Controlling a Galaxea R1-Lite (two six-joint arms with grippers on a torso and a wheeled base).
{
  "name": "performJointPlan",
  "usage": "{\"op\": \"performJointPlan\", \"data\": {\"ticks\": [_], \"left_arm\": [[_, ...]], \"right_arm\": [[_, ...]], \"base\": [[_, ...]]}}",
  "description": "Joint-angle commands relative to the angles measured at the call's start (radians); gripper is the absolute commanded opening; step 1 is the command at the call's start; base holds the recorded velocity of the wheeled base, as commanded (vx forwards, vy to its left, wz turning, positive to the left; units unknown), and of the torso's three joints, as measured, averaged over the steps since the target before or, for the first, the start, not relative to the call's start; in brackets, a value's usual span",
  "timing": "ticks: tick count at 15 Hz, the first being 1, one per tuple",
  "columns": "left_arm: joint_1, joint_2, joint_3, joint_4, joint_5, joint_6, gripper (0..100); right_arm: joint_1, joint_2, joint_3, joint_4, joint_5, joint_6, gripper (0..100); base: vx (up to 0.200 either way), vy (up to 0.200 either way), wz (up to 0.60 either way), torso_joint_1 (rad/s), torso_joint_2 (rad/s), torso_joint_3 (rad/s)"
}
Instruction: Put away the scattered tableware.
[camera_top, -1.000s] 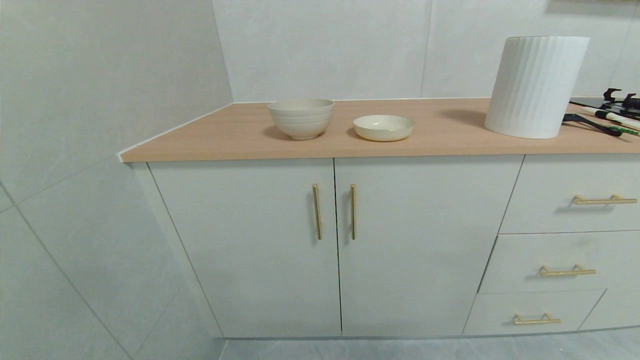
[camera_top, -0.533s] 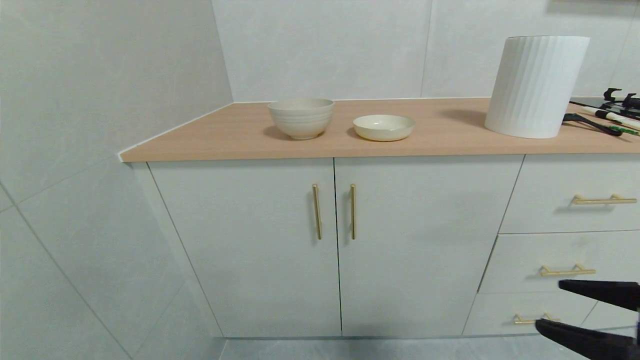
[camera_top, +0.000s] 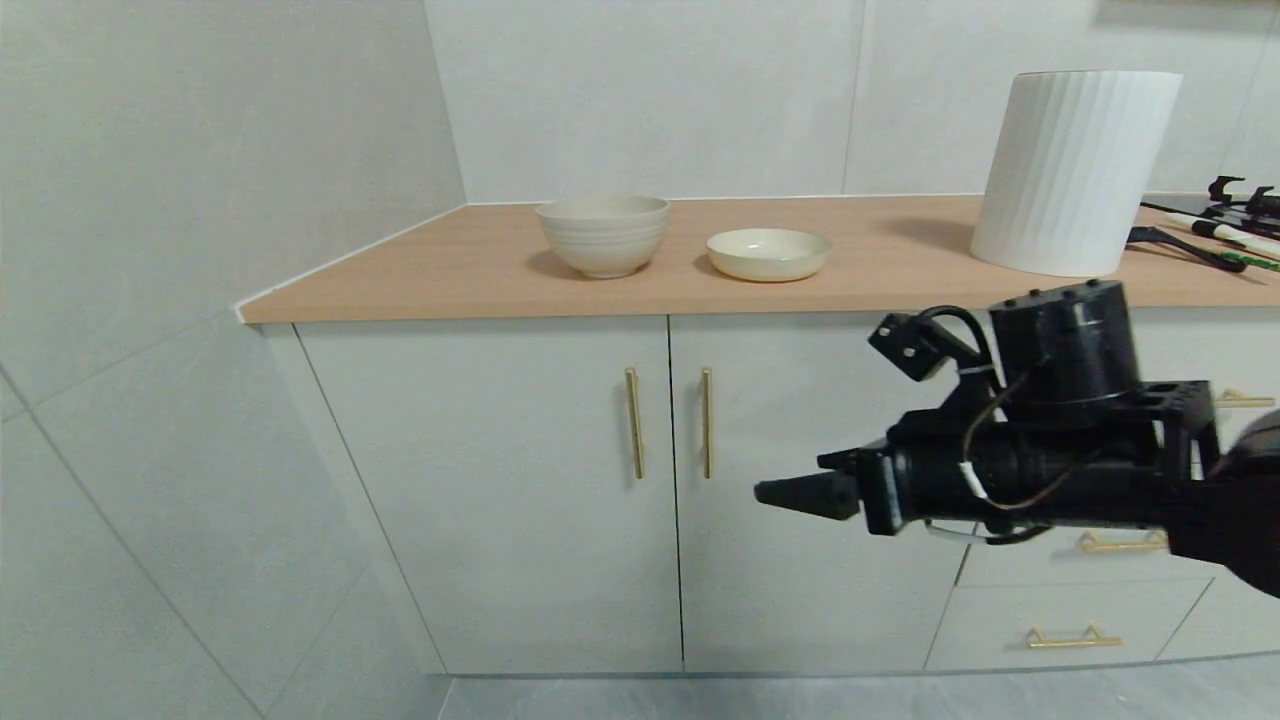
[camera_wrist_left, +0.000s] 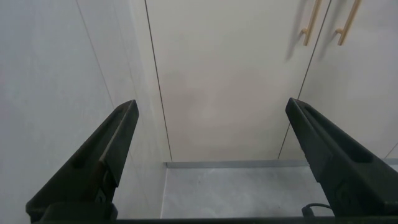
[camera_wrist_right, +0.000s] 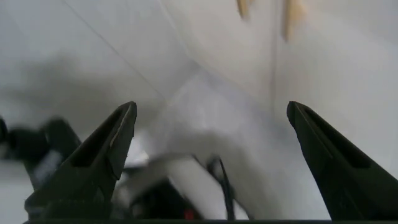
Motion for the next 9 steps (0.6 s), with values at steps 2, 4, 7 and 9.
{"op": "performJointPlan", "data": {"ticks": [2,4,7,9], "left_arm": [[0.000,0.000,0.000,0.000,0.000,0.000,100],[0.000,0.000,0.000,0.000,0.000,0.000,100],[0.000,0.000,0.000,0.000,0.000,0.000,100],[0.000,0.000,0.000,0.000,0.000,0.000,100]], "right_arm": [[0.047,0.248,-0.145,-0.119,-0.019,0.072,100],[0.047,0.300,-0.148,-0.211,-0.035,0.072,100],[0.036,0.381,-0.145,-0.364,-0.035,0.074,100],[0.035,0.427,-0.156,-0.420,-0.041,0.074,100]], "base": [[0.000,0.000,0.00,0.000,0.00,0.000],[0.000,0.000,0.00,0.000,0.00,0.000],[0.000,0.000,0.00,0.000,0.00,0.000],[0.000,0.000,0.00,0.000,0.00,0.000]]}}
